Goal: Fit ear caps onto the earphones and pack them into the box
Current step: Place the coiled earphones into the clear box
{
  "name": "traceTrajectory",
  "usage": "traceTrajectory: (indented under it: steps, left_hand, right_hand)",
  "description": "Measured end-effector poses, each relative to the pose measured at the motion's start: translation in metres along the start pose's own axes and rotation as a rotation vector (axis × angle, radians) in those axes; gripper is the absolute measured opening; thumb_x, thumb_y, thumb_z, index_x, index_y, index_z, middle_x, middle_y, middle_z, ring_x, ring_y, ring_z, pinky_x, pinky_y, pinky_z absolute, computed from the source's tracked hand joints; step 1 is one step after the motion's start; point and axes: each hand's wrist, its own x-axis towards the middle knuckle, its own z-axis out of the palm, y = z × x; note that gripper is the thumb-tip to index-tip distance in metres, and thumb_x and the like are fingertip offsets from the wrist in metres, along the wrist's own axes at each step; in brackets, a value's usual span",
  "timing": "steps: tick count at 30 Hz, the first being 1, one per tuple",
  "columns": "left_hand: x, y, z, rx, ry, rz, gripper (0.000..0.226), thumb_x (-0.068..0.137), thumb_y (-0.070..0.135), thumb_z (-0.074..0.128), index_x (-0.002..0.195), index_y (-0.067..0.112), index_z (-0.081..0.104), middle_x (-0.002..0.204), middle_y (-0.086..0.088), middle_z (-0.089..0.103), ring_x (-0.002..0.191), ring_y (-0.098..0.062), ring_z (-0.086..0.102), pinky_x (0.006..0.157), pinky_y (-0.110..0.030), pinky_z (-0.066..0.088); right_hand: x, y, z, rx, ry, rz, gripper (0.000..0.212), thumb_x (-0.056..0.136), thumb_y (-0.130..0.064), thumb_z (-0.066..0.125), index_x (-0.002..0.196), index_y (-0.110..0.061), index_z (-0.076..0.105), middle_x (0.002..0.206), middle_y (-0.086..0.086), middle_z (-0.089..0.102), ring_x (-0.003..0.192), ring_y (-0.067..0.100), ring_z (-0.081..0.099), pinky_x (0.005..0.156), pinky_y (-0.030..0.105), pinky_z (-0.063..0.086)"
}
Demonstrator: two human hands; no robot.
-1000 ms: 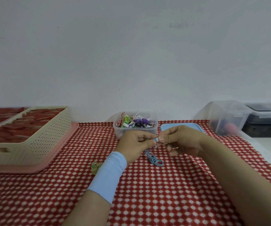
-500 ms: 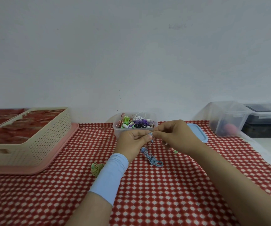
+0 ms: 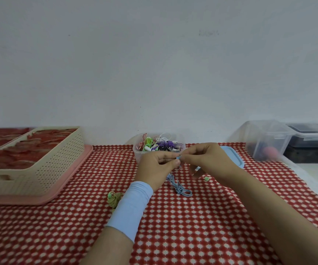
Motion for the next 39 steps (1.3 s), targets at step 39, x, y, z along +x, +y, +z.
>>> traceTrajectory:
  steps: [39]
  left_hand:
    - [0.000, 0.006, -0.008, 0.029, -0.049, -0.079, 0.015, 0.078, 0.010, 0.080, 0.085, 0.022, 0.075, 0.082, 0.009, 0.075, 0.076, -0.002, 0.071, 0.069, -0.014, 0.055]
  right_hand:
    - [-0.004, -0.010, 0.000, 0.029, -0.008, 0.101, 0.011, 0.081, -0.006, 0.083, 0.078, -0.017, 0.082, 0.071, 0.014, 0.075, 0.055, 0.021, 0.064, 0.053, 0.031, 0.056]
